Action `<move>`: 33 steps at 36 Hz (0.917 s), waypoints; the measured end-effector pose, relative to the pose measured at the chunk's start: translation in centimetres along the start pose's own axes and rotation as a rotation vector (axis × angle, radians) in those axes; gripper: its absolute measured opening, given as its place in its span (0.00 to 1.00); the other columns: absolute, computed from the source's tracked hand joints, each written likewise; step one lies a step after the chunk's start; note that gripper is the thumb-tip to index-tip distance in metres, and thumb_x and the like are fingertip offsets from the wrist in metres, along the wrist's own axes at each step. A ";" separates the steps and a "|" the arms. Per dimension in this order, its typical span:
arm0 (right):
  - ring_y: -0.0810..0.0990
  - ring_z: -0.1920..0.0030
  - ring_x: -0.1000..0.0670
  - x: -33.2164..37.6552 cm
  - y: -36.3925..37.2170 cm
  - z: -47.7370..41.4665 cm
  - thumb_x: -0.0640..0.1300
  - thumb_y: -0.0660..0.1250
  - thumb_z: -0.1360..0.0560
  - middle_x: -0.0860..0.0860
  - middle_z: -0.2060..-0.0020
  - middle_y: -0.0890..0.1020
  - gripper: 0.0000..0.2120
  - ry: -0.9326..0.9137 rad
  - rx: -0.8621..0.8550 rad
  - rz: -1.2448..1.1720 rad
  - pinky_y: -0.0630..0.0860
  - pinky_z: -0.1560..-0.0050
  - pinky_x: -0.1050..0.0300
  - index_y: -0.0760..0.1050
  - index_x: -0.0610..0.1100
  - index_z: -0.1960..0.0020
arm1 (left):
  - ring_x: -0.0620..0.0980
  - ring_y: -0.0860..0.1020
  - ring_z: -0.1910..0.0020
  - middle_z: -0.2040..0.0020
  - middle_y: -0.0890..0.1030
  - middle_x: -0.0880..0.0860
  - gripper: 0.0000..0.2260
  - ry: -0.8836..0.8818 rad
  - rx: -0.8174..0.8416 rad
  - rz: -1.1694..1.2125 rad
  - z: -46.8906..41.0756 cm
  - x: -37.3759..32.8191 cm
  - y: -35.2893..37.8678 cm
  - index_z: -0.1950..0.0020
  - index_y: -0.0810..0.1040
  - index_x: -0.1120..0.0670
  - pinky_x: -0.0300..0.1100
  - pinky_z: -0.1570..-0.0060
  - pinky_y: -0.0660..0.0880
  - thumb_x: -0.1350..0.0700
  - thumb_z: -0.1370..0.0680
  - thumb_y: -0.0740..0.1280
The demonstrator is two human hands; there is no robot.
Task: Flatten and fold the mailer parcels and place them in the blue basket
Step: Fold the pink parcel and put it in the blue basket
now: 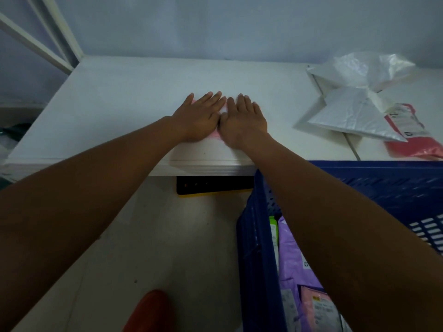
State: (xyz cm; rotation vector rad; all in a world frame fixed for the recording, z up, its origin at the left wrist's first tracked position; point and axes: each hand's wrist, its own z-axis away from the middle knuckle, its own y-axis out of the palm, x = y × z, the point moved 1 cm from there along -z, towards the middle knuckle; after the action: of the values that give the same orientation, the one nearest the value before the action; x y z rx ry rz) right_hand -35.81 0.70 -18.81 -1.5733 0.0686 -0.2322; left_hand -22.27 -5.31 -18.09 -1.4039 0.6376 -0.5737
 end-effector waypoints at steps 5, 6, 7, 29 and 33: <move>0.42 0.20 0.44 0.1 0.1 0.1 0.58 0.39 0.18 0.41 0.20 0.45 0.32 0.080 -0.011 0.008 0.40 0.21 0.46 0.44 0.43 0.19 | 0.48 0.44 0.20 0.18 0.45 0.49 0.24 -0.052 -0.006 -0.010 0.1 -0.4 -0.1 0.18 0.45 0.51 0.57 0.23 0.41 0.47 0.15 0.40; 0.42 0.20 0.43 0.2 0.1 0.1 0.58 0.39 0.18 0.40 0.20 0.45 0.32 0.099 -0.009 0.012 0.40 0.21 0.46 0.44 0.43 0.19 | 0.48 0.44 0.20 0.18 0.45 0.49 0.25 -0.069 -0.003 -0.005 0.0 -0.4 -0.1 0.18 0.45 0.50 0.58 0.23 0.41 0.46 0.15 0.40; 0.42 0.20 0.43 0.2 0.1 0.1 0.59 0.39 0.18 0.40 0.20 0.45 0.32 0.129 -0.012 0.017 0.39 0.22 0.46 0.44 0.43 0.19 | 0.48 0.44 0.20 0.18 0.45 0.49 0.25 -0.088 -0.002 -0.006 -0.1 -0.5 0.0 0.18 0.45 0.50 0.59 0.23 0.41 0.45 0.15 0.40; 0.43 0.20 0.45 -2.9 -0.5 -0.8 0.63 0.37 0.20 0.42 0.20 0.48 0.36 0.090 -0.003 0.092 0.37 0.23 0.40 0.46 0.43 0.19 | 0.48 0.41 0.20 0.18 0.41 0.49 0.31 -0.125 0.039 -0.030 -0.5 1.3 0.1 0.19 0.41 0.51 0.64 0.25 0.40 0.38 0.17 0.41; 0.46 0.20 0.45 -3.0 0.0 -0.8 0.62 0.40 0.19 0.43 0.20 0.51 0.34 0.092 -0.062 0.040 0.41 0.22 0.41 0.49 0.43 0.19 | 0.46 0.41 0.20 0.18 0.41 0.48 0.32 -0.140 0.038 0.011 -0.6 1.2 0.1 0.18 0.42 0.50 0.63 0.25 0.39 0.36 0.18 0.42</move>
State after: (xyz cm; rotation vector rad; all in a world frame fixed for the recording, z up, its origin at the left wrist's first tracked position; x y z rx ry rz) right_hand -38.86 0.48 -19.15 -1.6204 0.1810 -0.2732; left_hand -21.80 -6.55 -18.34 -1.3909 0.5194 -0.4720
